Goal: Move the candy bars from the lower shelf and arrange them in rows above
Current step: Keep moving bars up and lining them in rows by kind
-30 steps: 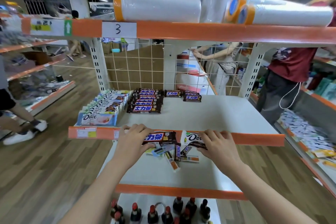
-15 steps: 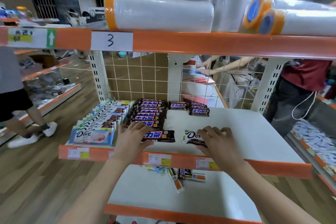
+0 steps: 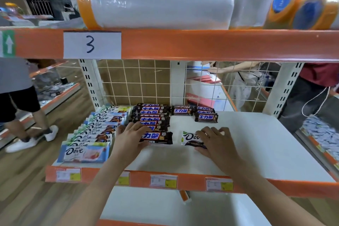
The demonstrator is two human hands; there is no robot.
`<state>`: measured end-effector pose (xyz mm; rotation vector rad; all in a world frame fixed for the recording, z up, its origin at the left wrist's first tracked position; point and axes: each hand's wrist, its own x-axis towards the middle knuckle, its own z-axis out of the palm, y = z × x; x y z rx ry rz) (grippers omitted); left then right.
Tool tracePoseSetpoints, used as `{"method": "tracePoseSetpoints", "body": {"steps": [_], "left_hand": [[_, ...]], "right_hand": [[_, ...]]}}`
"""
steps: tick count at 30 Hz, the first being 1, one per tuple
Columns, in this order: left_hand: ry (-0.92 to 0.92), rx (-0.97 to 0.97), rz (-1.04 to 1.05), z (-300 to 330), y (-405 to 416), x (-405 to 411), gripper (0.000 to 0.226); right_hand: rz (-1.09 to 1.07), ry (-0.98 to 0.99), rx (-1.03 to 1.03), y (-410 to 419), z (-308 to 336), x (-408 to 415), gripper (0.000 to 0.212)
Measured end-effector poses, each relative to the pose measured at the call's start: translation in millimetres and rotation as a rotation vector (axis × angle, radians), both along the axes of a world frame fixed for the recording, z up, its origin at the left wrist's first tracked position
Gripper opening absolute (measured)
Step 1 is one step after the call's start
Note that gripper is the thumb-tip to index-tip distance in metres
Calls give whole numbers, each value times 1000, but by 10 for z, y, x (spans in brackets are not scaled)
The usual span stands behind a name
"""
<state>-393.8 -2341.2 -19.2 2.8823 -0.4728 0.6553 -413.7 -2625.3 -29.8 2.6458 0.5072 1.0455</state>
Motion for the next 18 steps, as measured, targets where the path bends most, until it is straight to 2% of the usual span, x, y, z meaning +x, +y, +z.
{"method": "tracePoseSetpoints", "body": {"steps": [18], "left_hand": [[119, -38, -5, 25, 173, 65, 49]], "right_hand": [[31, 22, 10, 151, -63, 146, 50]]}}
